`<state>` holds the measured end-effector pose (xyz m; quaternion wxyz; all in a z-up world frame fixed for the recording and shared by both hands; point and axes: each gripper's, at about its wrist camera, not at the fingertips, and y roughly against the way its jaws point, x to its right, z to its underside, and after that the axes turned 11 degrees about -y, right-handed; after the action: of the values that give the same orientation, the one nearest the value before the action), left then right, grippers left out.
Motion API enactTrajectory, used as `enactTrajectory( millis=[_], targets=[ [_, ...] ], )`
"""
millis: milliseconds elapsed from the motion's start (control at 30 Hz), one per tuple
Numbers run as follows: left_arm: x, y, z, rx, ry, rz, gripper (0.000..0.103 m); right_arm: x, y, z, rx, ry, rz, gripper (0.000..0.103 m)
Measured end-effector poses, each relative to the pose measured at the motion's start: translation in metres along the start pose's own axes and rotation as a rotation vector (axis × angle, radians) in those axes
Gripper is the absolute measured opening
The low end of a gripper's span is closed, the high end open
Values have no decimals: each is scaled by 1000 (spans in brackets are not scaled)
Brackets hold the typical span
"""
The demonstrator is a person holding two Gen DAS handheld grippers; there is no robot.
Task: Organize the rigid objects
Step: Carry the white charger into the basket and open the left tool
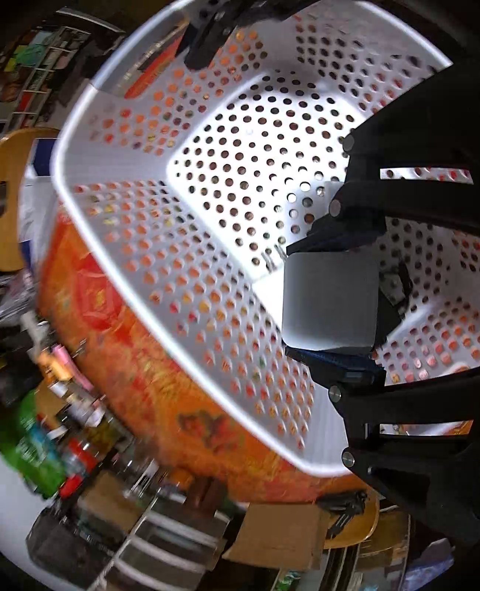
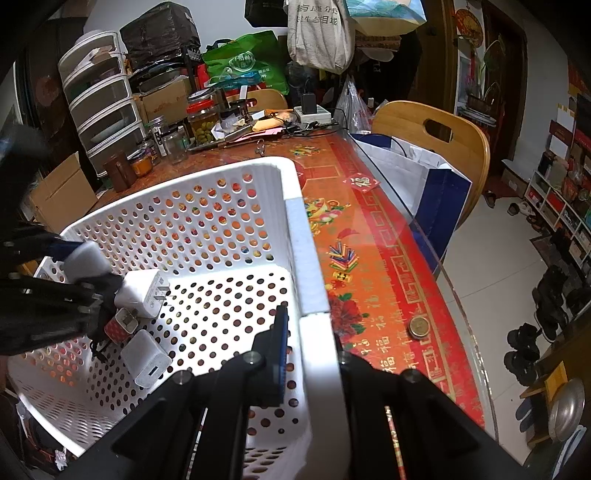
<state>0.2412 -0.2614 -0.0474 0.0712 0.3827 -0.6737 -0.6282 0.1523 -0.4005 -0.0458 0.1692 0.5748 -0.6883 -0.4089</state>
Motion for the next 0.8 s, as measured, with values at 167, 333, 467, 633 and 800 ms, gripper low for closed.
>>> enactTrajectory(
  millis=[167,333,467,633,800],
  targets=[
    [18,-26,-14,-95,-57,24,44,-1,0,0,-1,1,-3,9],
    [29,-38,-21,-141,-86,53,44,-1,0,0,-2,2,-3,10],
    [23,-36,-21,-111,-76,75,66,-1,0,0,-2,1,-3,10],
    [-24,23,8,90,18,71,72,-3,-1,1,-3,1,-1,11],
    [-107,88,100,325,251,-30,103,-5,-2,2,-8,5,2,11]
  ],
)
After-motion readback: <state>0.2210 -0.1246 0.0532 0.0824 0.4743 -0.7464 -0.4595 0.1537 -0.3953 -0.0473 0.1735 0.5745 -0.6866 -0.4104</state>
